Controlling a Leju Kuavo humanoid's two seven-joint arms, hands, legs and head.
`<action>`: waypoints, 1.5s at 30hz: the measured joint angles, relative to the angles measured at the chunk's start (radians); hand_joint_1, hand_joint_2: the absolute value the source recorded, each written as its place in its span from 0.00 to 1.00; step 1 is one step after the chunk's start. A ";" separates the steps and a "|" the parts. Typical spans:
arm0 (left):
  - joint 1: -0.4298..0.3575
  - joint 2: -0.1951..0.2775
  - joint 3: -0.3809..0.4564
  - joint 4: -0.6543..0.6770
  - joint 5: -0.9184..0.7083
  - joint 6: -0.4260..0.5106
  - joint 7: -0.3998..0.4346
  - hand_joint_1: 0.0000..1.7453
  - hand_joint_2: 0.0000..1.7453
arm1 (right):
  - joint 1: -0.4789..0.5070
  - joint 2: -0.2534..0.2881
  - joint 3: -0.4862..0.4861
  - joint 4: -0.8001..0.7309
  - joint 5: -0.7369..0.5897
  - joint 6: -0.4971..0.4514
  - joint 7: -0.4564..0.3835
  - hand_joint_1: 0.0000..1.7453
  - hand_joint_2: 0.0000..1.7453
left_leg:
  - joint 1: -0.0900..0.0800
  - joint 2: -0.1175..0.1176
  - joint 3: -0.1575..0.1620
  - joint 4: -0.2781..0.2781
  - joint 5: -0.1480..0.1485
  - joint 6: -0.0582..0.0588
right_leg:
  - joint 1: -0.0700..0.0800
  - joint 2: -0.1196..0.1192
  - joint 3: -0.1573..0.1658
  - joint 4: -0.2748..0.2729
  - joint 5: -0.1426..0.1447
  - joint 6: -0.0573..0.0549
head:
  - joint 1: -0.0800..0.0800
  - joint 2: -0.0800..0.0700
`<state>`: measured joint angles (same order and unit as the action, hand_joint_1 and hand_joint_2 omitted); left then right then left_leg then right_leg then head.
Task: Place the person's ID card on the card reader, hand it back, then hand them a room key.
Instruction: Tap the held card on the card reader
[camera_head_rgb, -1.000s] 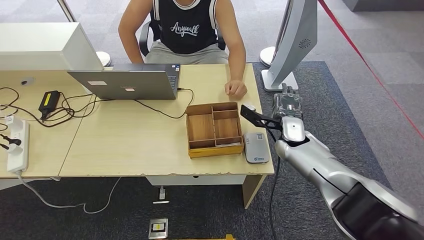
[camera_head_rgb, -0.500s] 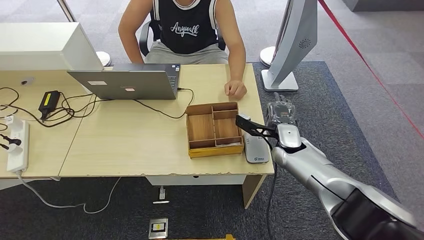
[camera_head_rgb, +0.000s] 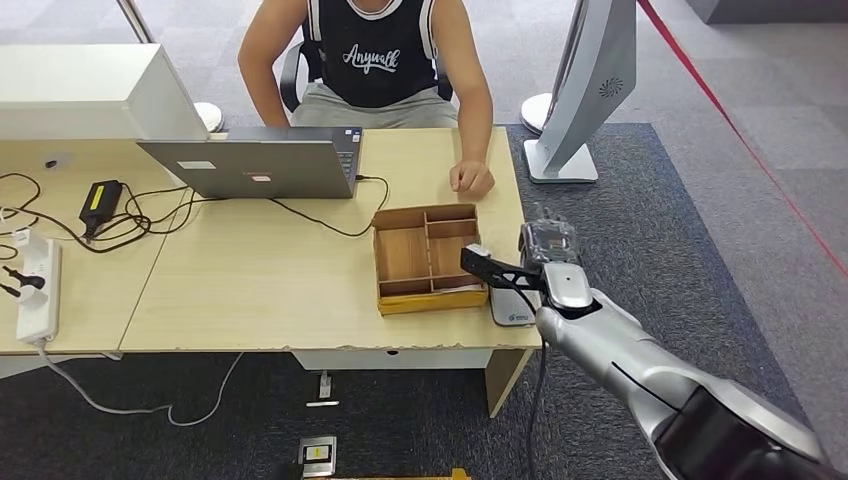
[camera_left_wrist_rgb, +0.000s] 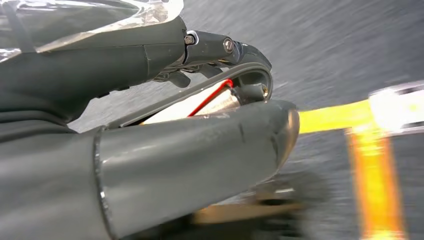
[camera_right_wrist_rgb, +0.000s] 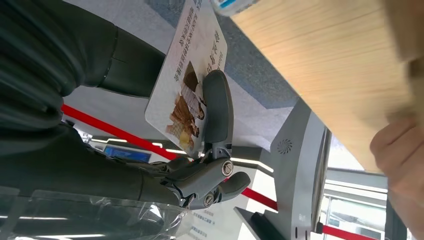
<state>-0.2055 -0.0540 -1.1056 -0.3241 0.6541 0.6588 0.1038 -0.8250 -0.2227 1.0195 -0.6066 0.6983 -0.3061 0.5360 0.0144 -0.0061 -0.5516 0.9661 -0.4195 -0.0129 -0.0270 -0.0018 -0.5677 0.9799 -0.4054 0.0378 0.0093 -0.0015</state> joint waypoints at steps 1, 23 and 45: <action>-0.025 0.002 0.007 -0.006 -0.029 0.000 0.014 0.00 0.00 | 0.000 0.008 0.001 0.005 -0.002 0.000 -0.002 1.00 1.00 | 0.000 0.000 0.000 0.000 0.000 0.000 | 0.000 0.000 0.000 0.000 0.000 0.000 | -0.001 0.000; -0.074 -0.024 0.264 -0.031 -0.299 0.000 0.014 0.00 0.00 | -0.003 0.099 0.029 0.091 -0.009 0.005 -0.054 1.00 1.00 | 0.000 0.002 0.001 0.000 0.000 0.000 | 0.000 0.001 0.000 0.000 0.001 -0.001 | -0.002 0.000; -0.074 -0.043 0.370 -0.038 -0.313 0.000 0.014 0.00 0.00 | -0.019 0.128 0.048 0.134 -0.006 0.024 -0.068 1.00 1.00 | 0.000 0.002 0.001 0.000 0.001 0.000 | 0.000 0.001 0.000 0.000 0.001 -0.001 | -0.002 0.000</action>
<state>-0.2798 -0.0965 -0.7352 -0.3622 0.3408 0.6588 0.1183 -0.8439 -0.0948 1.0672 -0.4729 0.6924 -0.2821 0.4685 0.0146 -0.0045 -0.5507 0.9661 -0.4190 -0.0133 -0.0267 -0.0011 -0.5679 0.9798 -0.4045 0.0371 0.0069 -0.0013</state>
